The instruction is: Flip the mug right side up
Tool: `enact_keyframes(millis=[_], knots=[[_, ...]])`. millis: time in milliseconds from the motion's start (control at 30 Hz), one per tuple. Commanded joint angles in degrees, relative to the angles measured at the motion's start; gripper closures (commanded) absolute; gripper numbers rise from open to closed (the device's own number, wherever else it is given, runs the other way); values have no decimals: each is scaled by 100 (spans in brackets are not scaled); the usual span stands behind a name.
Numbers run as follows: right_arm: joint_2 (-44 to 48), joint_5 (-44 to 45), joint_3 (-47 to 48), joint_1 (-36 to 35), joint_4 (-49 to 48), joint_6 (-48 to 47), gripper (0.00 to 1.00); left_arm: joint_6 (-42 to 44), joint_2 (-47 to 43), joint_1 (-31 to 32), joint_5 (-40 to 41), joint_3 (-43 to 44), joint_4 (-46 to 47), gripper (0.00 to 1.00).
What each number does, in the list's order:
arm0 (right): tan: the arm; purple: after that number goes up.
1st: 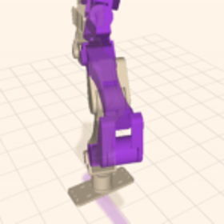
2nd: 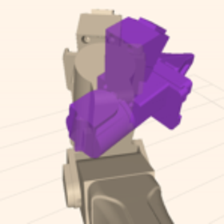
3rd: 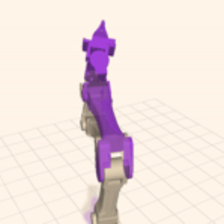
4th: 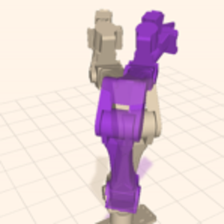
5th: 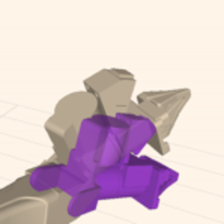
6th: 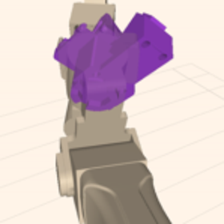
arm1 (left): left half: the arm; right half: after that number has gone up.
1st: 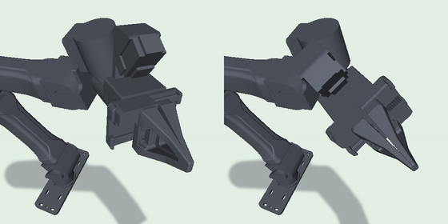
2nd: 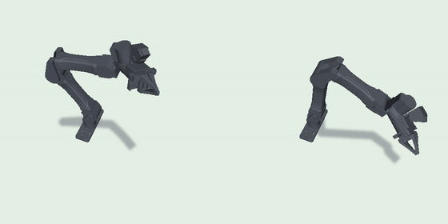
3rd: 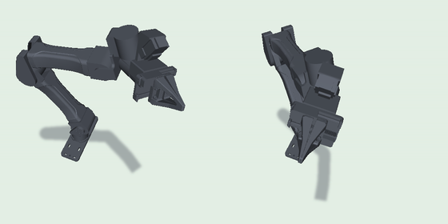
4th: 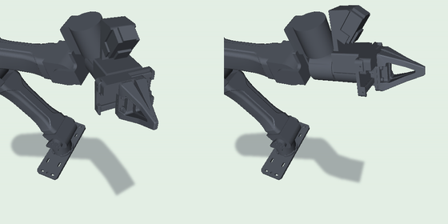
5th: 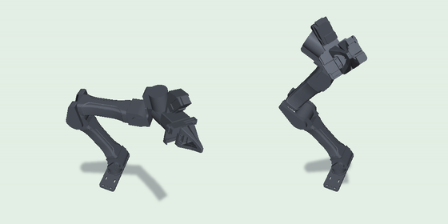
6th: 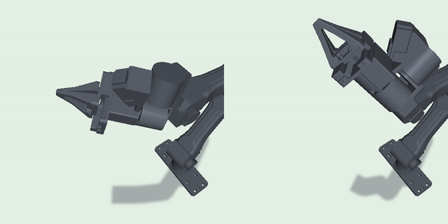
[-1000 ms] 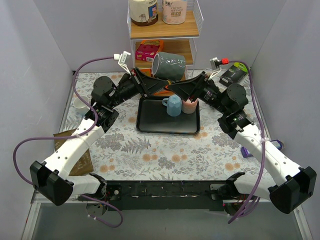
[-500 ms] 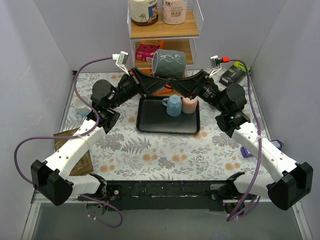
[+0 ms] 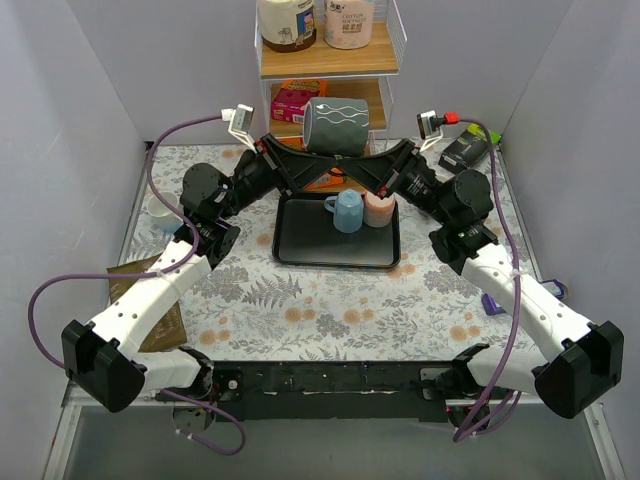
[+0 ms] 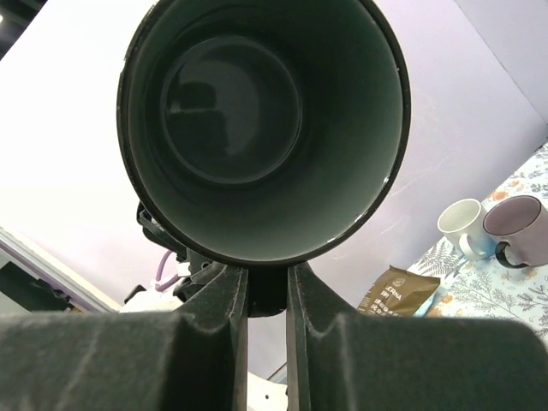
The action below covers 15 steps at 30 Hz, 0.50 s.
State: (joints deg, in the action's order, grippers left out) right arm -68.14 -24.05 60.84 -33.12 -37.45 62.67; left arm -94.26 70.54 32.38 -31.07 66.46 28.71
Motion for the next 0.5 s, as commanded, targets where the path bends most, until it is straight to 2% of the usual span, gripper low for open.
enact_keyframes(millis=[0,33,133,167,300,400,467], knots=[[187,243,-19,-19,-26,-299,99,82,-225,119,-189,113,-206,76],[230,313,-19,-19,105,-352,99,170,-225,119,-111,113,-286,71],[398,559,-2,-19,509,-536,99,355,-260,119,118,78,-717,39],[485,629,-2,-19,633,-624,99,442,-278,119,293,26,-831,25],[626,928,-2,-10,1326,-818,99,715,-129,119,523,51,-1664,9],[740,1209,-37,-1,1959,-932,99,777,46,119,479,34,-2034,2],[863,1525,-46,16,2548,-1020,99,804,100,111,505,-18,-2193,2]])
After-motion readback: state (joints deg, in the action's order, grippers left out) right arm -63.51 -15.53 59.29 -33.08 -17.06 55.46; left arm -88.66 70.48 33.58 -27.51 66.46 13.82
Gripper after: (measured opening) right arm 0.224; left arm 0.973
